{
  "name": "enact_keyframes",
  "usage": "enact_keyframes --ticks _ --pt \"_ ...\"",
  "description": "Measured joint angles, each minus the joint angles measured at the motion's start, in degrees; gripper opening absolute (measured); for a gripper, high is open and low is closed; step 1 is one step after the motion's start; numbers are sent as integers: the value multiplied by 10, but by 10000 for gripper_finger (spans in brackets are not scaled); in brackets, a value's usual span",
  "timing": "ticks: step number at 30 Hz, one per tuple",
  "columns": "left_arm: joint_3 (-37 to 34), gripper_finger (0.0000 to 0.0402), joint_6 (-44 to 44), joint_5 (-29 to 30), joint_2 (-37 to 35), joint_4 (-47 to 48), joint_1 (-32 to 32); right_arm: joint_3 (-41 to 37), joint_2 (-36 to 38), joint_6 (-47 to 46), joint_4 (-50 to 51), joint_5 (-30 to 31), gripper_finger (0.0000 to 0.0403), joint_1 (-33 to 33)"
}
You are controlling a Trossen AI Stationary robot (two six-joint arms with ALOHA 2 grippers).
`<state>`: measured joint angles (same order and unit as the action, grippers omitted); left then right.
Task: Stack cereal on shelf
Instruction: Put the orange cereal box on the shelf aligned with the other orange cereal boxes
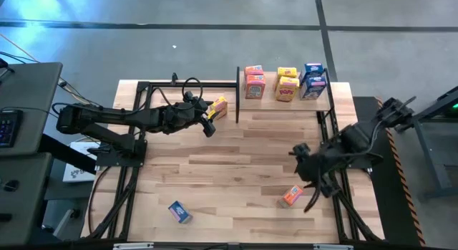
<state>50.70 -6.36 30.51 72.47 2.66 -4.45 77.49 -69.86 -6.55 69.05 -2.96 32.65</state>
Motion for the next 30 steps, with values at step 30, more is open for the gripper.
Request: enact_keyframes --ticks 30 --pt "0 209 -20 -15 0 0 0 0 -200 -61 -21 68 255 107"
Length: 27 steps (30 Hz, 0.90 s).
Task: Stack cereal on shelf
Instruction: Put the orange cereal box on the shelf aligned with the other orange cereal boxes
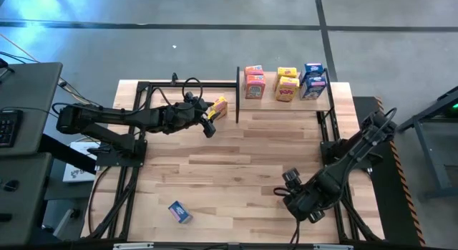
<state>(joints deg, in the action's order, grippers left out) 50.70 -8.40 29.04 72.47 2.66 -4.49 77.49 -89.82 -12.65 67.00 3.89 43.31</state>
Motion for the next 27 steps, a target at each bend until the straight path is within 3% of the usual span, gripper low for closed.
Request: enact_keyframes --ticks 27 --pt "0 209 10 0 0 0 0 0 -47 -5 14 17 255 -2"
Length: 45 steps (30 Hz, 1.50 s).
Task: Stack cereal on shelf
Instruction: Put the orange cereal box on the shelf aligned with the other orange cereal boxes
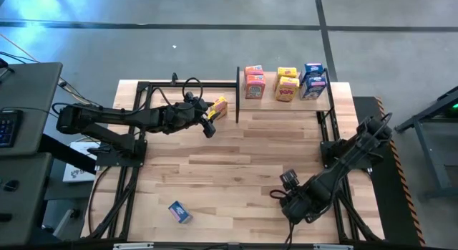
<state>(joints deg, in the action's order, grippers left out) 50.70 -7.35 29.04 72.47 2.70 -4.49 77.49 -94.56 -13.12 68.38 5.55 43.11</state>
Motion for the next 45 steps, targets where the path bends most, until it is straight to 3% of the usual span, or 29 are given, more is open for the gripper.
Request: enact_keyframes --ticks 17,29,34,45 --pt "0 209 0 0 0 0 0 0 -36 -4 21 1 251 0" --pt "0 209 0 0 0 0 0 0 -36 -4 28 -3 163 0" --pt "0 209 0 0 0 0 0 1 -36 -14 29 -28 149 0" --pt "0 209 0 0 0 0 0 106 -36 -10 77 27 147 -41"
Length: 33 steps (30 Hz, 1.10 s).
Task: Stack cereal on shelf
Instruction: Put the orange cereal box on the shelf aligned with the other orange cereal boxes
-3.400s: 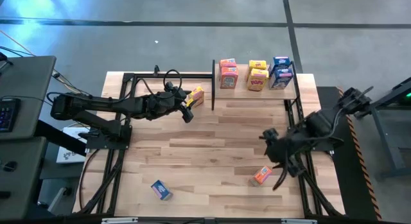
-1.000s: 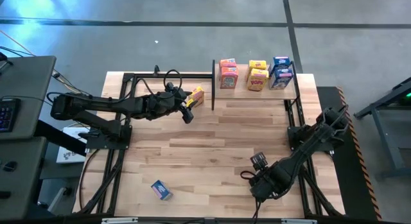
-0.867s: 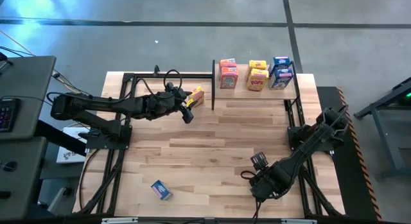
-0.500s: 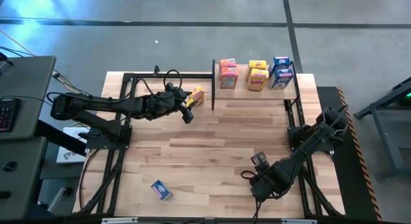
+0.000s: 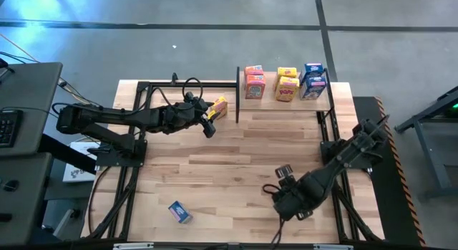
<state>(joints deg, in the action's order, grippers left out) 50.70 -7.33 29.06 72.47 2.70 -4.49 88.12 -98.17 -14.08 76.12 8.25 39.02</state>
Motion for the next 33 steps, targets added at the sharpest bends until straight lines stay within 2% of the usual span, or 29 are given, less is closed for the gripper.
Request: enact_keyframes --ticks 4,15,25,33 --pt "0 209 0 0 0 0 0 51 0 36 20 18 147 -36" --pt "0 209 0 0 0 0 0 205 0 186 76 128 147 -178" --pt "0 209 0 0 0 0 0 334 0 356 74 136 147 -337" --pt "0 209 -1 0 0 0 0 418 0 401 59 135 147 -435"
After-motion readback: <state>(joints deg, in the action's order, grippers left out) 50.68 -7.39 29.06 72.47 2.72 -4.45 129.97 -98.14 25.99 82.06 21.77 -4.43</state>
